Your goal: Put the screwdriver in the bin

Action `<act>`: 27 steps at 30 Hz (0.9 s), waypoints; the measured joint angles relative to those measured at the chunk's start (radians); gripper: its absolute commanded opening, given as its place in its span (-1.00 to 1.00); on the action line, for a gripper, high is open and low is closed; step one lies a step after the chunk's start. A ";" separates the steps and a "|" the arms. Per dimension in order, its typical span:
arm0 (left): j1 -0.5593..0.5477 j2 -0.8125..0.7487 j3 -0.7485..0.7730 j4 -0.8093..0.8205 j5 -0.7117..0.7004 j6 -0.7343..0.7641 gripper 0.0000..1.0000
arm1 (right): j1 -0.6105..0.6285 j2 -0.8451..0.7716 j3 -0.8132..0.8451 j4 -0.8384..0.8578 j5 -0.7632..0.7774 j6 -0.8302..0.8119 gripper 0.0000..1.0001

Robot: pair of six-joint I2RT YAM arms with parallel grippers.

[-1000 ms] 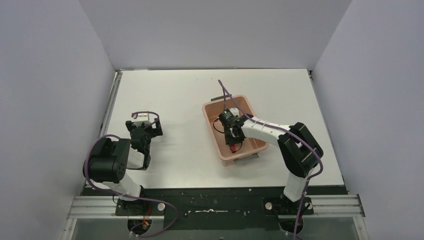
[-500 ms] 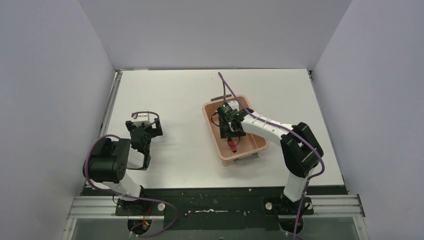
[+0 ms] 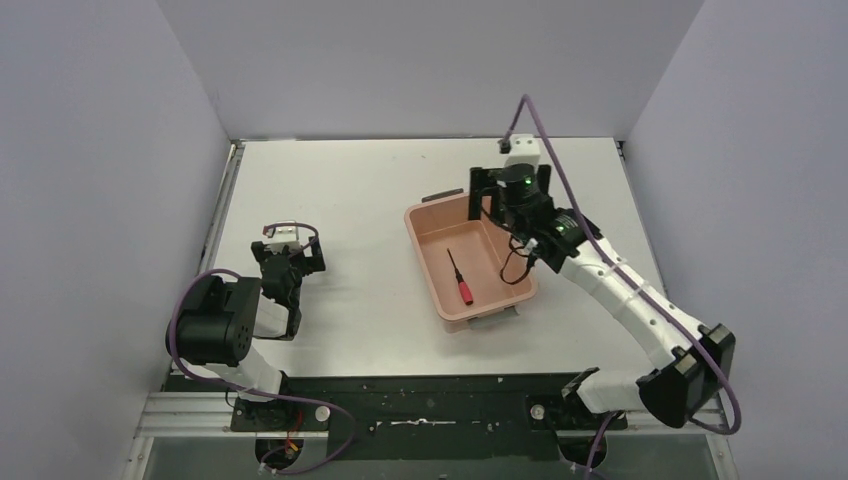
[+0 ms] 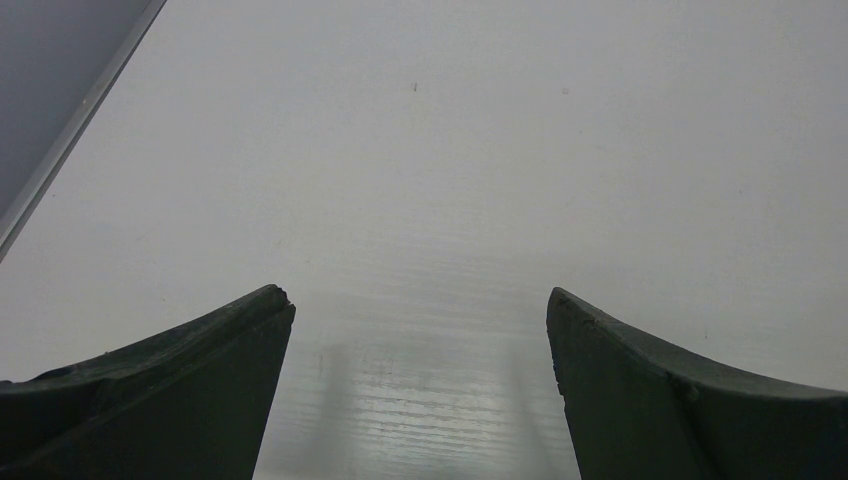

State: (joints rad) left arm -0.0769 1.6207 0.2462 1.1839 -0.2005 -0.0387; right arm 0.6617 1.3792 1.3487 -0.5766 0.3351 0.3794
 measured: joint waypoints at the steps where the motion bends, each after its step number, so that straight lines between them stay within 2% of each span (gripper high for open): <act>1: 0.000 0.000 0.000 0.000 0.000 0.000 0.95 | -0.033 -0.040 -0.039 0.047 0.015 -0.033 1.00; 7: 0.000 0.000 0.000 0.000 0.000 0.000 0.95 | -0.342 -0.264 -0.438 0.364 0.056 -0.206 1.00; 10: 0.000 0.000 0.000 0.000 0.000 0.000 0.95 | -0.497 -0.347 -0.671 0.521 -0.016 -0.256 1.00; 14: 0.000 0.000 0.000 0.000 0.000 0.000 0.95 | -0.631 -0.378 -0.867 0.658 -0.102 -0.271 1.00; 19: 0.000 0.000 0.000 0.000 0.000 0.000 0.95 | -0.706 -0.365 -0.997 0.815 -0.187 -0.255 1.00; 27: 0.000 0.000 0.000 0.000 0.000 0.000 0.95 | -0.708 -0.351 -1.080 0.945 -0.236 -0.233 1.00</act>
State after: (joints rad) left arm -0.0769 1.6207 0.2462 1.1839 -0.2005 -0.0387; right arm -0.0463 1.0286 0.2687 0.3687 0.0994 0.1459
